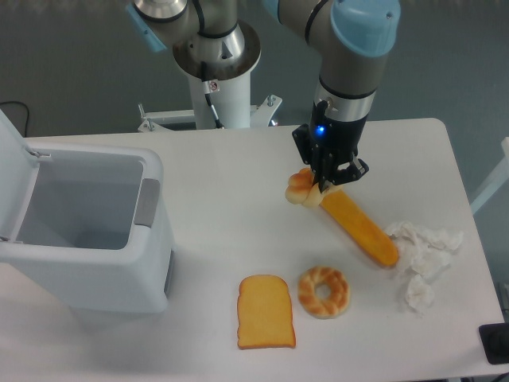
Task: Place the round bread in the trash can
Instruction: 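Lower the open gripper around the twisted round bread, then close the gripper on the twisted round bread and lift it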
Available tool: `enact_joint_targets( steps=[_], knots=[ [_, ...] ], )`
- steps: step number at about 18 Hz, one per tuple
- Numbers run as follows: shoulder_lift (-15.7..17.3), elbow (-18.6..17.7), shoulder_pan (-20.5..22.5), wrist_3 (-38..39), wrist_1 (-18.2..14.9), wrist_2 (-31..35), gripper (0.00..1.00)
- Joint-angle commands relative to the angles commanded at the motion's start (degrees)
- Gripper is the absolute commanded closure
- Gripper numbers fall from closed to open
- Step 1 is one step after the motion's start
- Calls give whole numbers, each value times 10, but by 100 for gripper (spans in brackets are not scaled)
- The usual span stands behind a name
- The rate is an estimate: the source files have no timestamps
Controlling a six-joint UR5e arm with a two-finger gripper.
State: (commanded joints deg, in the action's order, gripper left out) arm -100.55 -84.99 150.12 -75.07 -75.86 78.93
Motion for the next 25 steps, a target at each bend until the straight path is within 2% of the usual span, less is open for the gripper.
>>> enact_joint_targets(
  steps=[4, 6, 13, 15, 19, 23, 25],
  knots=[
    [10, 1, 5, 18, -1, -25, 91],
    [16, 1, 3, 57, 0, -34, 91],
    [31, 15, 5, 194, 8, -134, 91],
    [34, 17, 4, 209, 8, -147, 91],
    [40, 17, 4, 272, 10, -216, 91],
    [47, 15, -1, 312, 11, -228, 91],
    [47, 16, -4, 344, 11, -259, 91]
  ],
)
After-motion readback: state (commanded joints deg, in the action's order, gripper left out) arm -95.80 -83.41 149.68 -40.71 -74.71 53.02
